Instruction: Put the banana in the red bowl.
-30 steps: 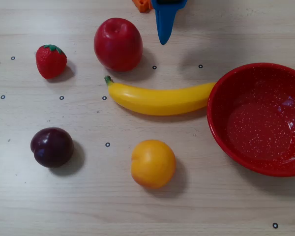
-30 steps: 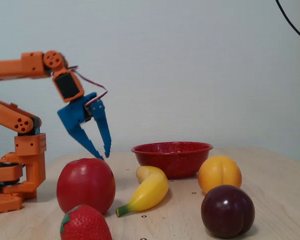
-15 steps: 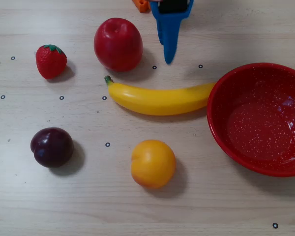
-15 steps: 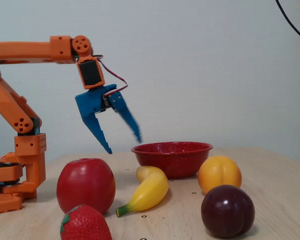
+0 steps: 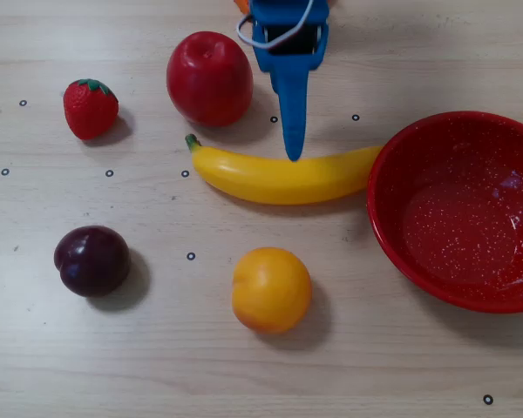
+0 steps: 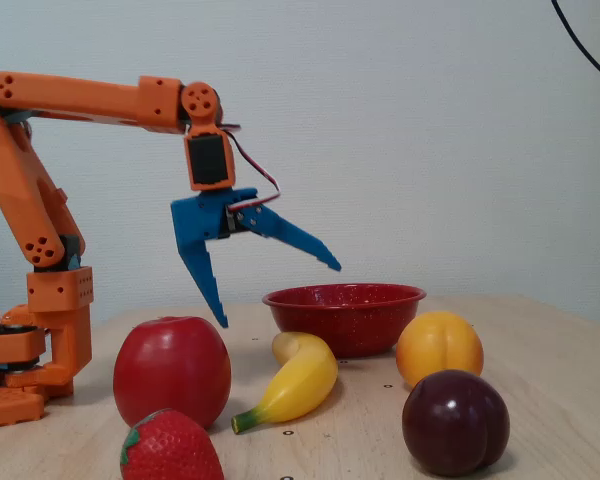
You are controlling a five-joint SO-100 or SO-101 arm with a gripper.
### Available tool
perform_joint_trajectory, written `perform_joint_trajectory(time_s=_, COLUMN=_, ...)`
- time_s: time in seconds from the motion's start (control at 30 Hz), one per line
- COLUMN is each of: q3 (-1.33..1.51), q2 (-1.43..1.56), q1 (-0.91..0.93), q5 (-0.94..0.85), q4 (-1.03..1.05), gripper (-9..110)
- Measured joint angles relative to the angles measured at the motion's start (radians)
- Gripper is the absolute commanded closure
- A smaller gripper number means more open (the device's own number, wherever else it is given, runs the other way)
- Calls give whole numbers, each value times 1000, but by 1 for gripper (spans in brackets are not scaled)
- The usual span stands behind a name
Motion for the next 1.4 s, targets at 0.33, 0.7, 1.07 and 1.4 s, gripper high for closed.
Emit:
perform_joint_trajectory(time_s=0.33, q3=-25, q2=-143, q1=2, q5=8, q4=-124, gripper=46)
perform_joint_trajectory(time_s=0.7, q3=-69, q2=-261, q1=0, q5=8, q4=-186, gripper=46)
perform_joint_trajectory(time_s=1.07, q3=-92, q2=-356, q1=0, q5=-2, q4=-241, gripper=46)
perform_joint_trajectory(time_s=1.4, q3=-155, q2=-462, q1=0, q5=-15, q4=-291, gripper=46)
